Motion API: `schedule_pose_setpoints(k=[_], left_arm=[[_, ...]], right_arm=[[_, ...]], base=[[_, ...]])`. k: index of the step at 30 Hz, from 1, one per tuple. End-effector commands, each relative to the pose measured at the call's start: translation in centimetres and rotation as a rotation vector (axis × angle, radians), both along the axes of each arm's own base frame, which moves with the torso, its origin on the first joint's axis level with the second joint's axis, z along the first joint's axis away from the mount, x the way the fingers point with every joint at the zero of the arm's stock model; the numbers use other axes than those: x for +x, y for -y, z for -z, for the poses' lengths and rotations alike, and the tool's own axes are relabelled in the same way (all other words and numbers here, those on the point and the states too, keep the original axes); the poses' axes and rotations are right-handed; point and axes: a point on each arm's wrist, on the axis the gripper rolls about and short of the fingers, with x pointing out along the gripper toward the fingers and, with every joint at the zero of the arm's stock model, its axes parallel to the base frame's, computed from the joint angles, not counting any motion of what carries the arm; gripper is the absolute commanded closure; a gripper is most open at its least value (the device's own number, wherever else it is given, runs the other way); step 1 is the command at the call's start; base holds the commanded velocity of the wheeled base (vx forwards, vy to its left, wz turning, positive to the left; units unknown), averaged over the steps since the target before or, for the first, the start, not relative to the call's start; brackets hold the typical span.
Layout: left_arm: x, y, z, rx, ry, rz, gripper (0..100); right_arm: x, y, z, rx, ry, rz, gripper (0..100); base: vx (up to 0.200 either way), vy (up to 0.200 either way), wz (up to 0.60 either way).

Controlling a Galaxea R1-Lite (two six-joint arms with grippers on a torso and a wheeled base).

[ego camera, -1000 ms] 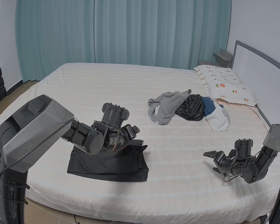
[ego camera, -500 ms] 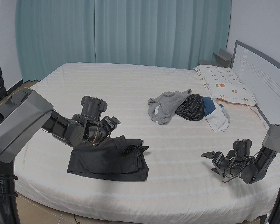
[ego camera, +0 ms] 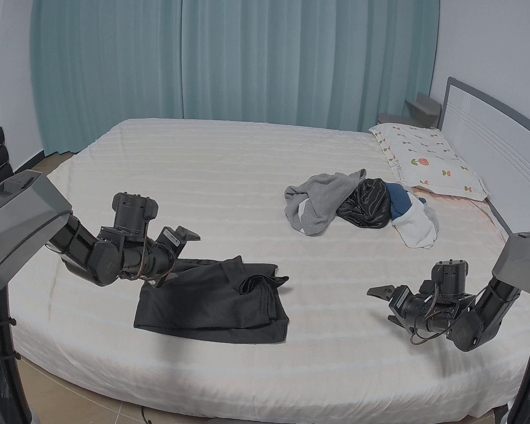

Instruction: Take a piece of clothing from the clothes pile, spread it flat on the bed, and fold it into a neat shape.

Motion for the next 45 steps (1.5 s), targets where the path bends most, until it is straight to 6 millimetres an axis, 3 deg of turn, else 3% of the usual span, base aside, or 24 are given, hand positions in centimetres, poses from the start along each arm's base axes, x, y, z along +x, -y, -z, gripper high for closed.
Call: schedule_pose_setpoints(k=[1,8,13,25,33,45], left_arm=[[-0.4,-2.6,1.0,-0.073,-0.023,-0.064,0],[-0.4,-4.1,1.7,-0.095,-0.016,-0.078,0],[-0.2,-4.1,3.0,-0.083,-0.031,-0.073,0],[-0.7,-4.1,3.5,-0.088,-0.001,-0.068,0],[-1.0,-3.9,4.0,-0.071,0.022,-0.064,0],[-1.2,-3.9,4.3,-0.054,0.027,-0.053,0]], right_arm=[[-0.1,-1.7,-0.3,0.004,0.016,-0.053,0],[-0.1,-3.2,-0.1,0.008,0.015,-0.091,0],[-0.6,-4.5,-0.4,0.009,0.025,-0.124,0],[-0.8,-7.9,-1.9,-0.035,0.094,-0.135,0],[0.9,-9.3,-2.7,-0.059,0.062,-0.147,0],[3.7,-10.4,-0.8,-0.123,-0.001,-0.170,0]], base=[[0.000,0.200,0.00],[0.000,0.200,0.00],[0.000,0.200,0.00],[0.000,0.183,0.00],[0.000,0.000,0.00],[0.100,0.000,0.00]])
